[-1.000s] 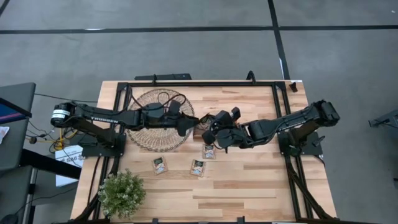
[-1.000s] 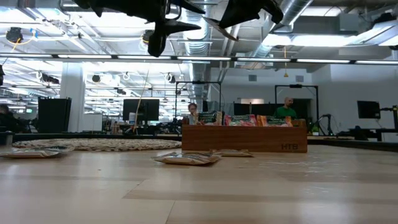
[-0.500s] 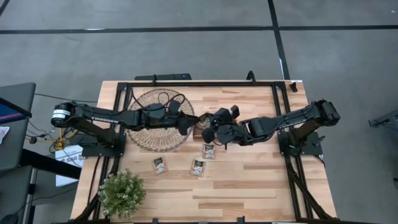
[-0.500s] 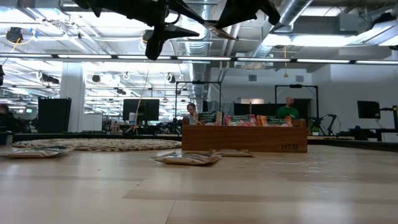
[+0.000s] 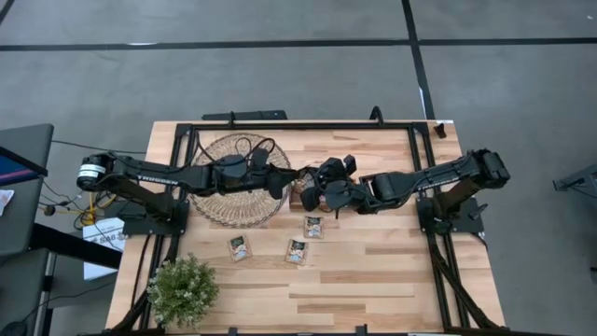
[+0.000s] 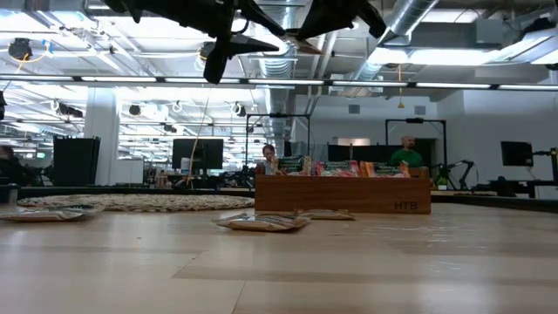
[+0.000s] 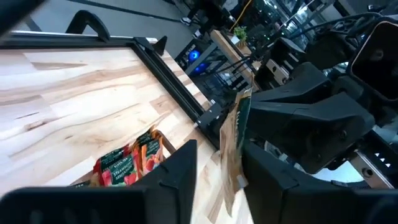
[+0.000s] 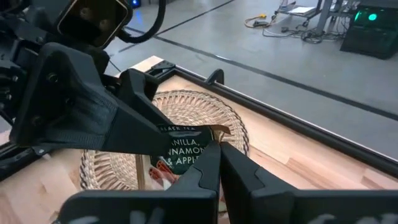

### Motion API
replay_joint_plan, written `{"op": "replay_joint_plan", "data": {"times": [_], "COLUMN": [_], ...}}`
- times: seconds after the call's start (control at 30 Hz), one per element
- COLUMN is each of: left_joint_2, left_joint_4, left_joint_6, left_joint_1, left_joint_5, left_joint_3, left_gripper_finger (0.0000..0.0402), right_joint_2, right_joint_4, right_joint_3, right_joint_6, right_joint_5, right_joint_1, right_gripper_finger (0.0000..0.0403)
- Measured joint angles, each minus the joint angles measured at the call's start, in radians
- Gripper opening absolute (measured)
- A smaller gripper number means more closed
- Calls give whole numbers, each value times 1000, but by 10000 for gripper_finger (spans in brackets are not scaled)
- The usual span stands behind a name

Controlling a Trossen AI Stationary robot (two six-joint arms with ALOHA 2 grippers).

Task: Pick & Place Tea
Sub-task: Put the brown tea bag into the left section of the wooden organizer

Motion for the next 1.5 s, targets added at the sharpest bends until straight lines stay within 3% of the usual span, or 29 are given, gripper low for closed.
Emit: {"op": "replay_joint_plan", "data": {"times": [0.2, 0.3, 0.63, 0.93, 1.17, 1.37, 1.5], "left_joint_2": [0, 0, 2, 2, 14, 76, 113], "left_joint_4": [10, 12, 6, -99, -132, -113, -117], "left_joint_6": [0, 1, 56, 117, 203, 388, 497], "left_joint_1": [6, 13, 26, 26, 26, 26, 26], "left_joint_5": [-26, -26, -26, -26, 42, 108, 95], "left_joint_3": [0, 0, 0, 0, 1, 0, 0], "left_gripper_finger": [18, 3, 0, 0, 0, 0, 0], "right_joint_2": [0, 0, 0, -48, -115, -166, -175], "right_joint_4": [14, 23, -2, -195, -379, -563, -621], "right_joint_3": [0, 0, 2, 2, 1, 1, 1], "right_joint_6": [0, 0, -129, -131, -129, -105, -52], "right_joint_5": [-1, -1, -105, -265, -269, -265, -265], "right_joint_1": [-4, -4, -13, -70, -91, -86, -86], "right_gripper_finger": [0, 0, 13, 124, 186, 196, 193]}}
